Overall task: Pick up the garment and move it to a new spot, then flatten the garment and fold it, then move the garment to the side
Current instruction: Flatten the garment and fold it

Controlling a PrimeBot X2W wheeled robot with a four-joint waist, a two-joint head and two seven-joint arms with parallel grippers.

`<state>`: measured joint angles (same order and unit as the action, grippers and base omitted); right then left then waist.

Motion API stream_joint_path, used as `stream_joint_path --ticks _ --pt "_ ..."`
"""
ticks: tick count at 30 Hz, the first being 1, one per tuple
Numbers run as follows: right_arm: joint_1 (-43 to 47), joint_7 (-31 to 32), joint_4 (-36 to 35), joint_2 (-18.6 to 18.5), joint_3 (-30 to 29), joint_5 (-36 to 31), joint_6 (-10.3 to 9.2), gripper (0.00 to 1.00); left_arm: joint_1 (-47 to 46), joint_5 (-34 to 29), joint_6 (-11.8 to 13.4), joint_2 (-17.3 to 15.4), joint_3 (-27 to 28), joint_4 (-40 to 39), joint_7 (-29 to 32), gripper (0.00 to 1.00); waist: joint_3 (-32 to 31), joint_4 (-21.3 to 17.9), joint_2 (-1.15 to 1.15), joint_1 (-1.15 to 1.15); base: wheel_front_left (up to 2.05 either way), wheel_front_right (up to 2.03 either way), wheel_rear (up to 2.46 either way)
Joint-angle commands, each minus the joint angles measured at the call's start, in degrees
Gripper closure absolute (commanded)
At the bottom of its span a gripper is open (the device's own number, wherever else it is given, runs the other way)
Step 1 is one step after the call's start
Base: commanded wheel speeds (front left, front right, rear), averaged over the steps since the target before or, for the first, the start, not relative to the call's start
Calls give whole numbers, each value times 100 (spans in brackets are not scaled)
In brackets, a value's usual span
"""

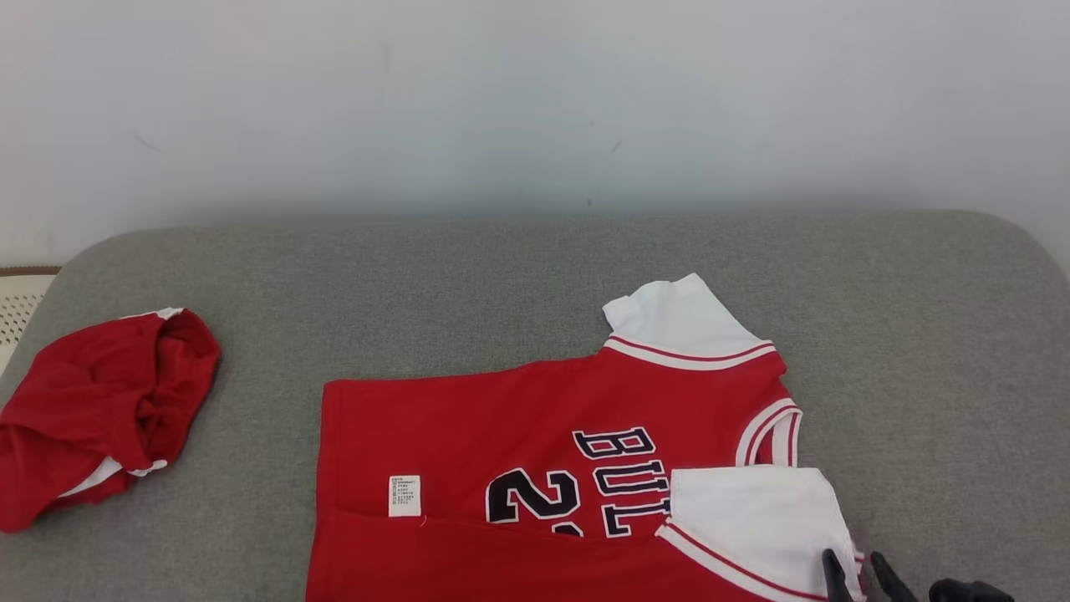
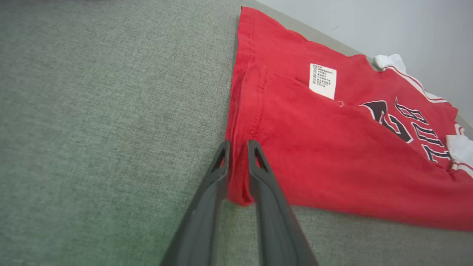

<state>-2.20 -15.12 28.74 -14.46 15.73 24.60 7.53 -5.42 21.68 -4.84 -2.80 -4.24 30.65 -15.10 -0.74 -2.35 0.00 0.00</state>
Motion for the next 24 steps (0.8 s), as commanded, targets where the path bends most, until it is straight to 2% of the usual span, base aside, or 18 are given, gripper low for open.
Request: stream_joint_path --ticks 1,7,10,16,24 --pt "-92 1 -35 -34 -17 -19 -8 0 -37 13 48 -17 -2 46 -10 0 20 2 0 0 0 0 0" --pt "-184 1 -312 -81 -463 -305 -8 0 -68 -379 434 -20 -3 -8 -10 0 112 47 0 0 0 0 0" --pt "-221 1 -510 -13 -743 -502 -8 0 -221 -484 476 -16 52 -172 -10 0 178 76 0 0 0 0 0" --pt "-619 1 -777 77 -901 -784 -8 0 -981 -728 281 -15 123 -31 -10 0 466 82 0 0 0 0 0" --pt "-1256 1 -846 200 -702 -898 -8 0 -2419 -943 45 -16 113 881 -10 0 907 -26 0 0 0 0 0"
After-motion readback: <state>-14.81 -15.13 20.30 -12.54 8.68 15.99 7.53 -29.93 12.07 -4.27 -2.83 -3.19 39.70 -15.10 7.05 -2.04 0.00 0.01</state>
